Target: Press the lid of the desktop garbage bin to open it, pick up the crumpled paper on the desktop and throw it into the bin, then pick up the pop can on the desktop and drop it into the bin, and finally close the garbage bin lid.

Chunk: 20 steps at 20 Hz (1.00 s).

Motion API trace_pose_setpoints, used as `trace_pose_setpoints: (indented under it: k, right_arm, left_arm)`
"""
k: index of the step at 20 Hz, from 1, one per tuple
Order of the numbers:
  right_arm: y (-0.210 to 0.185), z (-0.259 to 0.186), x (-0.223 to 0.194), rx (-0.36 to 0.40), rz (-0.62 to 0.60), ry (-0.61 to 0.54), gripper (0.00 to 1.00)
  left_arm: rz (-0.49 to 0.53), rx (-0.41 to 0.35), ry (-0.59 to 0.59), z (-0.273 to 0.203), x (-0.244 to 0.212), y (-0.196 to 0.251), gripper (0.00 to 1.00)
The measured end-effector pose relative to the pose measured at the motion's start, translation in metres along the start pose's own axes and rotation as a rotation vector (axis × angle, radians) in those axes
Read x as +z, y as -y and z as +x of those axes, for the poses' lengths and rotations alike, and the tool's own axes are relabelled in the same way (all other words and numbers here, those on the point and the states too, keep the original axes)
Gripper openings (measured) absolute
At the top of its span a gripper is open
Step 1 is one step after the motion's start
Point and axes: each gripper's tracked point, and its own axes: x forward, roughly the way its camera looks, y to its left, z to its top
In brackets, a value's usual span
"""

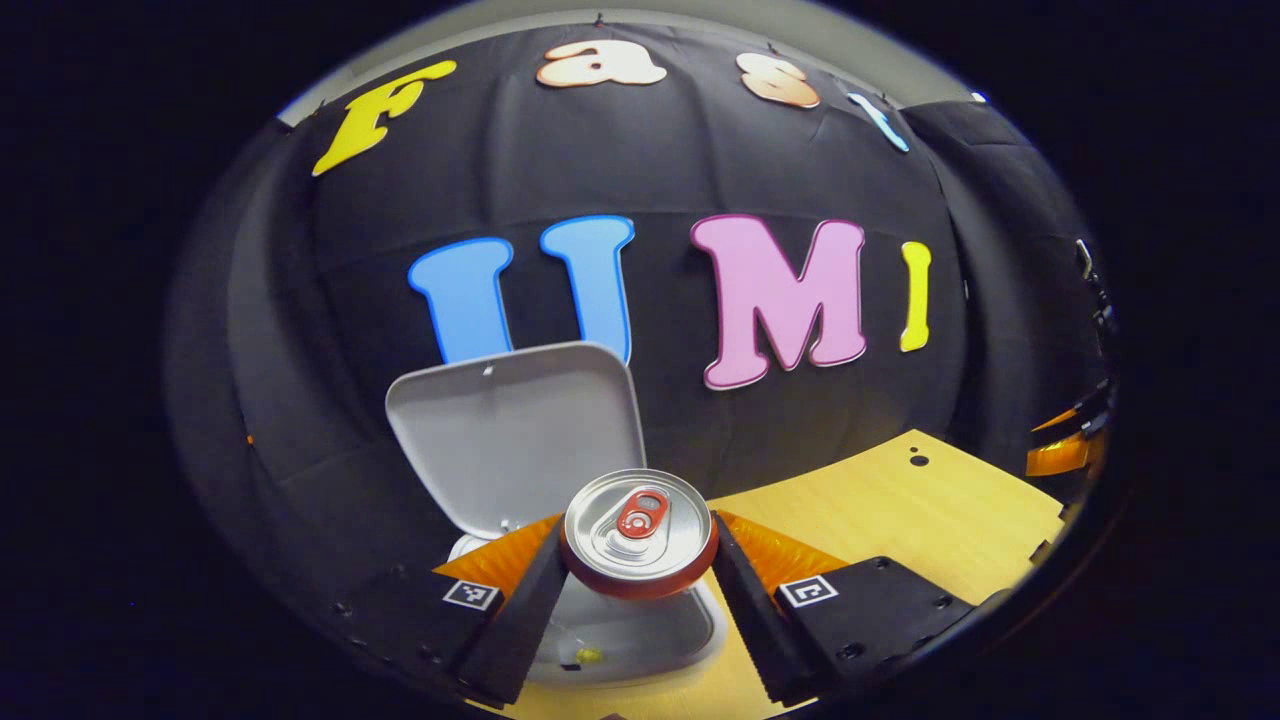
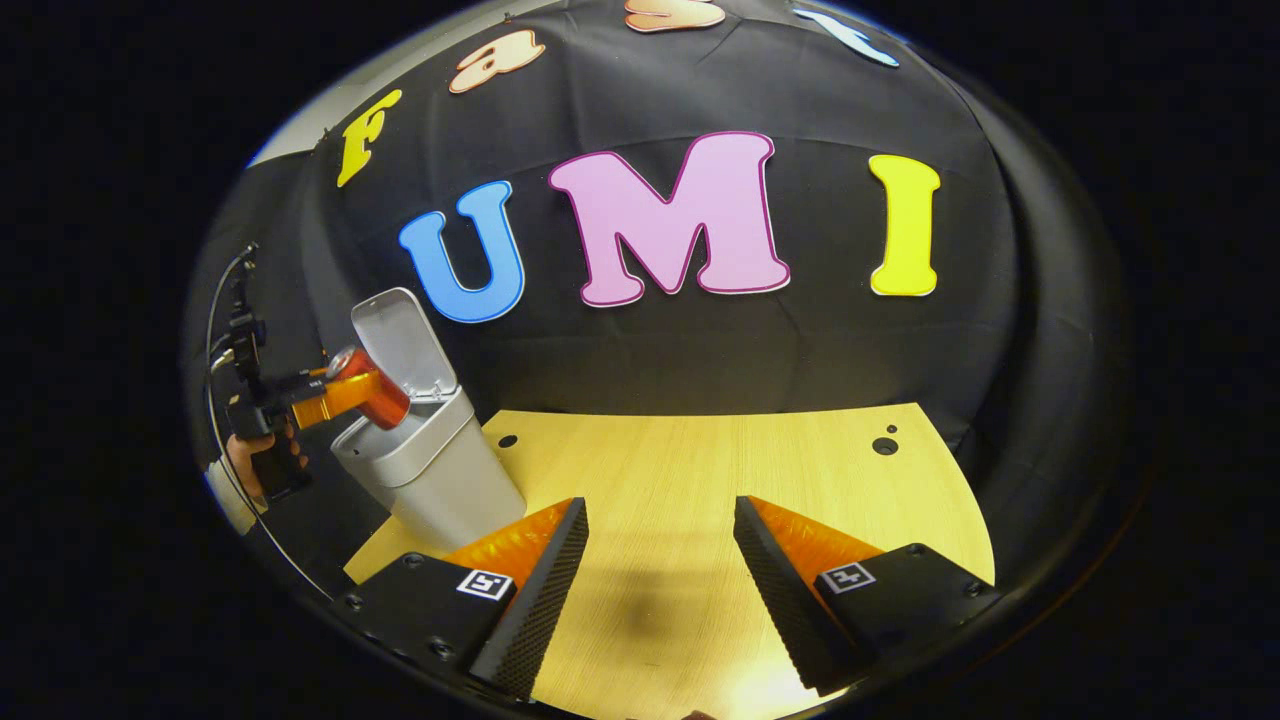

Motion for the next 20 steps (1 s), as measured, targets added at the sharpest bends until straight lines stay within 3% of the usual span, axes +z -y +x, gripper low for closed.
trace_pose_setpoints:
  k: [2,5,9,11,17,20]
  right_arm:
    - [0.003,-0.003,-0.003,-0.006,0.001,-0.001,0.95]
    - [0.013,-0.007,-0.011,-0.019,0.015,-0.02,0.95]
    - [0.029,-0.015,-0.013,-0.048,0.025,-0.02,0.95]
    - [0.036,-0.017,-0.013,-0.059,0.03,-0.015,0.95]
    - [0.043,-0.025,-0.019,-0.071,0.05,-0.015,0.95]
    - [0.044,-0.023,-0.024,-0.074,0.047,-0.019,0.95]
  left_arm:
    - [-0.057,-0.001,-0.04,0.005,-0.02,-0.005,0.86]
    - [-0.046,0.03,-0.082,0.014,-0.041,-0.015,0.88]
    - [-0.043,0.072,-0.06,0.01,-0.034,-0.022,0.9]
    - [-0.042,0.08,-0.014,0.007,-0.016,-0.022,0.97]
    - [-0.108,0.115,0.143,0.009,0.073,-0.047,0.95]
    - [-0.085,0.148,0.225,0.017,0.124,-0.07,0.94]
